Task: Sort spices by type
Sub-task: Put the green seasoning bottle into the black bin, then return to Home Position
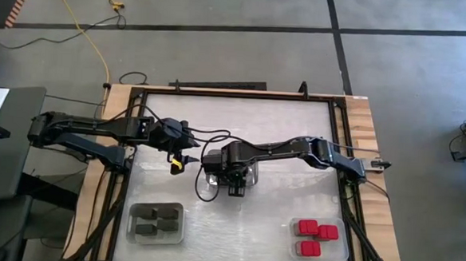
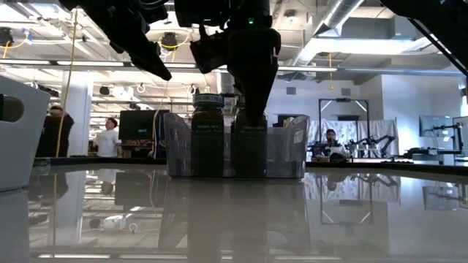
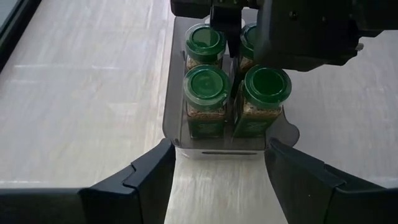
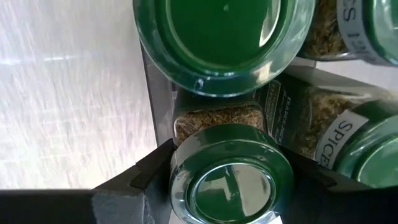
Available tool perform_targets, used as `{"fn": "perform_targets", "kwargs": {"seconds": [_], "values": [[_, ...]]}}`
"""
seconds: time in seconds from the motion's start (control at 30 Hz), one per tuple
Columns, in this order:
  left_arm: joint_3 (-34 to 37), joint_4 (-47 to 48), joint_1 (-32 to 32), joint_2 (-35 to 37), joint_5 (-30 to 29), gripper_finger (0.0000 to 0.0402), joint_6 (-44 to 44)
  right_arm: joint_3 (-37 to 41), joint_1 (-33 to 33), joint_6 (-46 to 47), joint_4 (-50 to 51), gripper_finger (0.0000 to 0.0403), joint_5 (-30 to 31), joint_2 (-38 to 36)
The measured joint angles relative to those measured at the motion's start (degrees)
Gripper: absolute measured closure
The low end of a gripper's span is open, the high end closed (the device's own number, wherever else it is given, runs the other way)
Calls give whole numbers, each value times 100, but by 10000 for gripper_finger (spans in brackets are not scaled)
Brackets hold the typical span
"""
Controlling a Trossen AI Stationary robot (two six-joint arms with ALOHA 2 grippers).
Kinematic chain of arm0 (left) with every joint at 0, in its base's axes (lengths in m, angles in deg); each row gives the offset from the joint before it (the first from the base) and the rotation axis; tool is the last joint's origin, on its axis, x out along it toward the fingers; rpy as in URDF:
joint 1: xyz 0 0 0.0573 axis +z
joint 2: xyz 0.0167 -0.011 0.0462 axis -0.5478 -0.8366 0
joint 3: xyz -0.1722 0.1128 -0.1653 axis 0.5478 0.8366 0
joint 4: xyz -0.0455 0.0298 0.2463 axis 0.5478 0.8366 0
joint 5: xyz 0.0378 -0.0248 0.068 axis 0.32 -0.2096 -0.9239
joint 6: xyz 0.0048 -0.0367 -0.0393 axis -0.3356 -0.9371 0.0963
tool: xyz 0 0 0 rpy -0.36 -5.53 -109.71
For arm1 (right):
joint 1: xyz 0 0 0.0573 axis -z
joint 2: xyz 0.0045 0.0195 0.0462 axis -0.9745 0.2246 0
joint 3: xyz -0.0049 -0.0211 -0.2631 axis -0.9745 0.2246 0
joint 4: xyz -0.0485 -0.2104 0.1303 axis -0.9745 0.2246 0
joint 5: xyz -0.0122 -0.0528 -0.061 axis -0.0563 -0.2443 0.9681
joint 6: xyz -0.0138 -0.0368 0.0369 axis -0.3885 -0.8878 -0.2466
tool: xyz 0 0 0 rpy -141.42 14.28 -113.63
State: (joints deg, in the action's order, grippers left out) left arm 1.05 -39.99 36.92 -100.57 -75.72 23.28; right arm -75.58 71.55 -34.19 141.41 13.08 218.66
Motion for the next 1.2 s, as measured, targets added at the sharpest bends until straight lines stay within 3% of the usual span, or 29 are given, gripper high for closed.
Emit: {"fn": "perform_targets", "kwargs": {"seconds": [0.33, 0.8, 1.13, 1.2], "values": [[0, 0, 0, 0, -2, 164, 0, 0, 0, 0, -21, 154, 0, 0], [0, 0, -2, -2, -3, 164, -6, 7, 0, -4, 39, 97, 3, -56], [0, 4, -2, -2, -4, 164, -90, 7, 79, 196, 29, 97, 56, -960], [0, 20, -7, 38, -2, 164, -90, 7, 74, 397, 80, 97, 313, -1174]]}}
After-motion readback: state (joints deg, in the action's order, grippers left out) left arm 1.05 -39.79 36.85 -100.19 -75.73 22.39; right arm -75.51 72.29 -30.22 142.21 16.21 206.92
